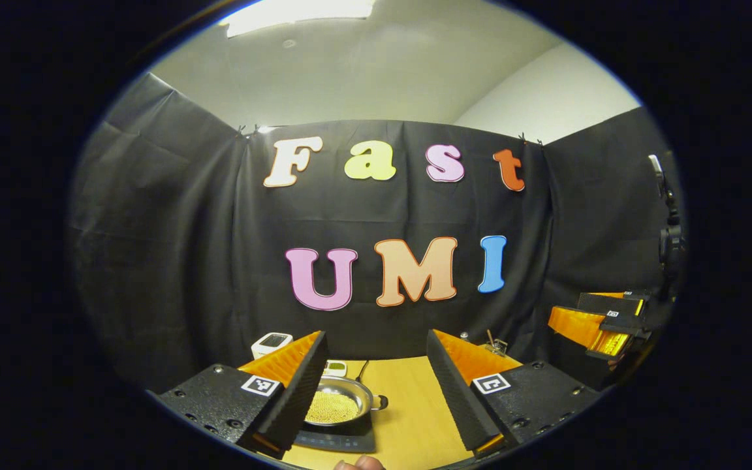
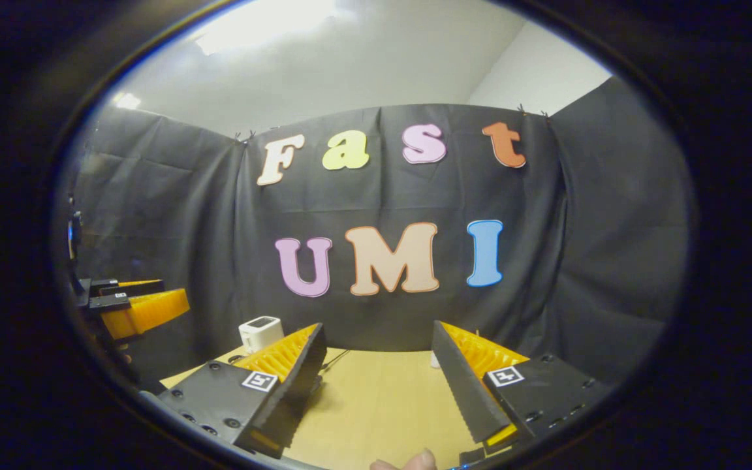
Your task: First push the handle of the pot to place it horizontally, then grasp the pot with both hands and set it on the induction cooktop.
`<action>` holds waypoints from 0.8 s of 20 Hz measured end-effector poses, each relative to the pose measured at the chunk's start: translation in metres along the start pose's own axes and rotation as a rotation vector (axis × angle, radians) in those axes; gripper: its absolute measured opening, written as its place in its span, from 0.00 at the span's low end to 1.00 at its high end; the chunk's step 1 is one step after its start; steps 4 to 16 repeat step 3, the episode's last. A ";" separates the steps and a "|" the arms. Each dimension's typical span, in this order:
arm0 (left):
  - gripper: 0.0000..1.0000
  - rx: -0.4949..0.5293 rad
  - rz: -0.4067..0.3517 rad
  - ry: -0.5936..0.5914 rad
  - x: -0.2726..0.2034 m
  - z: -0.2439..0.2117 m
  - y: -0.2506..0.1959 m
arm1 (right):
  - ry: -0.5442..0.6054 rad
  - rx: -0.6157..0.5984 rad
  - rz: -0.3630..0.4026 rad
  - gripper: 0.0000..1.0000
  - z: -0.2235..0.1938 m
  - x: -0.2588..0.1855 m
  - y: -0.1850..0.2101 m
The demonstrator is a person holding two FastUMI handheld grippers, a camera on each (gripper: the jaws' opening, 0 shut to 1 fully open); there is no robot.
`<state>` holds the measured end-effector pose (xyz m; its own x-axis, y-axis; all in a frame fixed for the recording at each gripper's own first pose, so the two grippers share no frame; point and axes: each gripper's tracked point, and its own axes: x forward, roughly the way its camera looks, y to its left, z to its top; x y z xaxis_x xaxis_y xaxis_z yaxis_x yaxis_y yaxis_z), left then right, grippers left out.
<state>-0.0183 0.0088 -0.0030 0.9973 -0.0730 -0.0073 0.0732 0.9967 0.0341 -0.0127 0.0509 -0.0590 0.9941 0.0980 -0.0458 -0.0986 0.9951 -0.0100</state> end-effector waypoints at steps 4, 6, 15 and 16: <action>0.92 0.008 -0.002 -0.013 -0.005 0.007 -0.009 | -0.006 0.005 -0.001 0.93 0.006 -0.004 -0.010; 0.92 0.008 -0.002 -0.013 -0.005 0.007 -0.009 | -0.006 0.005 -0.001 0.93 0.006 -0.004 -0.010; 0.92 0.008 -0.002 -0.013 -0.005 0.007 -0.009 | -0.006 0.005 -0.001 0.93 0.006 -0.004 -0.010; 0.92 0.008 -0.002 -0.013 -0.005 0.007 -0.009 | -0.006 0.005 -0.001 0.93 0.006 -0.004 -0.010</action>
